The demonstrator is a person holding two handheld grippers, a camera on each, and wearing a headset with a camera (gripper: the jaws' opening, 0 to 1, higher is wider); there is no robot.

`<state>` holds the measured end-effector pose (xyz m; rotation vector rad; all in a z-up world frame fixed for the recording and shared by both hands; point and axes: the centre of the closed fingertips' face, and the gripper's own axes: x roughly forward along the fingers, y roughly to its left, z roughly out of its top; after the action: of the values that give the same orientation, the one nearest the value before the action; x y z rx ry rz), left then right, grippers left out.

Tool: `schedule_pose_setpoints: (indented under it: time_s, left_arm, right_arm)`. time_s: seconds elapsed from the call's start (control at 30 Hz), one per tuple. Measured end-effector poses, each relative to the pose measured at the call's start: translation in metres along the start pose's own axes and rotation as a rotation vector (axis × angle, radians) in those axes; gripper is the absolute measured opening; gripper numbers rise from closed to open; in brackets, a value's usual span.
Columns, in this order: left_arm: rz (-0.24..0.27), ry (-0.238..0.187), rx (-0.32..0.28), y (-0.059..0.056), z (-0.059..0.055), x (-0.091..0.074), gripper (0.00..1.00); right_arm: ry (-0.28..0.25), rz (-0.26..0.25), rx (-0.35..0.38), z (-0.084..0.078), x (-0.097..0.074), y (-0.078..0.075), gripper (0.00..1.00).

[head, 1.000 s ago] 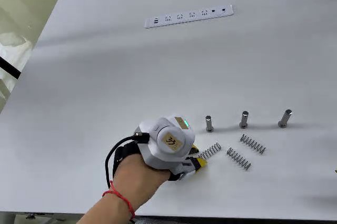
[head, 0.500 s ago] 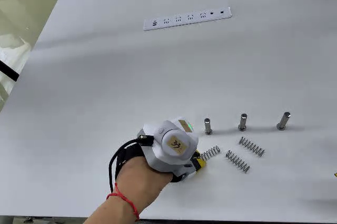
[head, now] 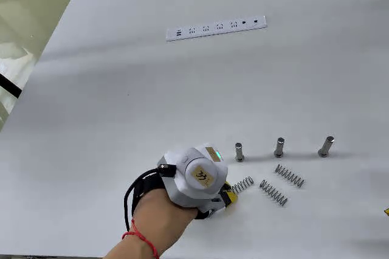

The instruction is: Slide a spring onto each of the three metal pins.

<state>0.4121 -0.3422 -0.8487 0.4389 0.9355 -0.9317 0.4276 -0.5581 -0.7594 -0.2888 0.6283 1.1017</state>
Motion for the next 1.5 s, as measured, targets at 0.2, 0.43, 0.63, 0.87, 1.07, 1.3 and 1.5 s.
schedule_pose_setpoints:
  time_s: [0.2, 0.43, 0.63, 0.87, 1.07, 1.3, 1.5]
  left_arm:
    - [-0.007, -0.015, -0.014, -0.002, 0.0, -0.003, 0.11]
    - [-0.005, -0.053, -0.042, -0.003, 0.001, -0.014, 0.11]
    - [-0.002, -0.104, -0.055, -0.005, 0.009, -0.027, 0.11]
    - [-0.012, -0.217, -0.063, -0.013, 0.031, -0.045, 0.11]
    - [-0.027, -0.309, -0.039, -0.022, 0.055, -0.06, 0.11]
    - [-0.046, -0.407, -0.018, -0.031, 0.081, -0.076, 0.1]
    - [-0.067, -0.487, -0.006, -0.039, 0.099, -0.088, 0.1]
  right_arm:
    - [0.001, 0.014, -0.017, 0.005, 0.0, 0.004, 0.8]
    - [0.0, 0.021, -0.044, 0.014, 0.0, 0.006, 0.79]
    - [-0.011, 0.035, -0.08, 0.03, 0.0, 0.009, 0.77]
    - [-0.064, 0.075, -0.084, 0.062, 0.002, 0.021, 0.73]
    - [-0.083, 0.129, -0.085, 0.084, 0.009, 0.037, 0.66]
    - [-0.125, 0.203, -0.078, 0.109, 0.02, 0.056, 0.6]
    - [-0.147, 0.26, -0.032, 0.122, 0.03, 0.068, 0.5]
